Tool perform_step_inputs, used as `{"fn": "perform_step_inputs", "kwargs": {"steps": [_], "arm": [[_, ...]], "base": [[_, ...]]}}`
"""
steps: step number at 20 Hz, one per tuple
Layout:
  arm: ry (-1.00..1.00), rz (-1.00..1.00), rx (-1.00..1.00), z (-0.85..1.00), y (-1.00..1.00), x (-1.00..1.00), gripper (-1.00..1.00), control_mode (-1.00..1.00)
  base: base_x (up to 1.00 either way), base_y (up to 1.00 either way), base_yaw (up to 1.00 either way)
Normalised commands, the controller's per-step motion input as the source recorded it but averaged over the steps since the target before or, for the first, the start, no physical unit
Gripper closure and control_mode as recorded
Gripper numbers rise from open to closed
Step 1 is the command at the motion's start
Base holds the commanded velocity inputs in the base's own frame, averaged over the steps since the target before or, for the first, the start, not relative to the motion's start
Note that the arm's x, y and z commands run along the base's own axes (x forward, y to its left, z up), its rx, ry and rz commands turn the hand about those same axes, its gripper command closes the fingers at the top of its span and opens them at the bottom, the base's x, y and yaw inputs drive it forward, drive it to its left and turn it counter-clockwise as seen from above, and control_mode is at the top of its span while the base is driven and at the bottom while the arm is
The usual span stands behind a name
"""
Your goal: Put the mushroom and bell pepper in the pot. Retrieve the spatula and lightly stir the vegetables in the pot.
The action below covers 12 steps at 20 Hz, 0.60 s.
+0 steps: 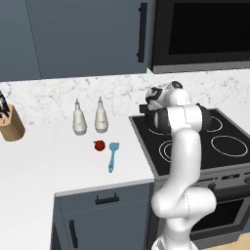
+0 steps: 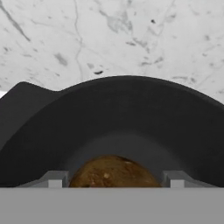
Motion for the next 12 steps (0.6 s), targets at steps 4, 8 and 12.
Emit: {"fn": "perform_step_inputs", "kwargs": {"steps": [4, 8, 12], "arm": [[0.02, 0.0, 0.0, -0.16, 0.0, 0.38, 1.0, -1.0], [0.02, 0.0, 0.0, -0.15, 0.0, 0.34, 1.0, -1.0], [0.03, 0.0, 0.0, -0.05, 0.0, 0.25, -1.0, -1.0]], "base": [[0.0, 0.0, 0.0], [0.0, 0.0, 0.0], [0.0, 0.0, 0.0]]}}
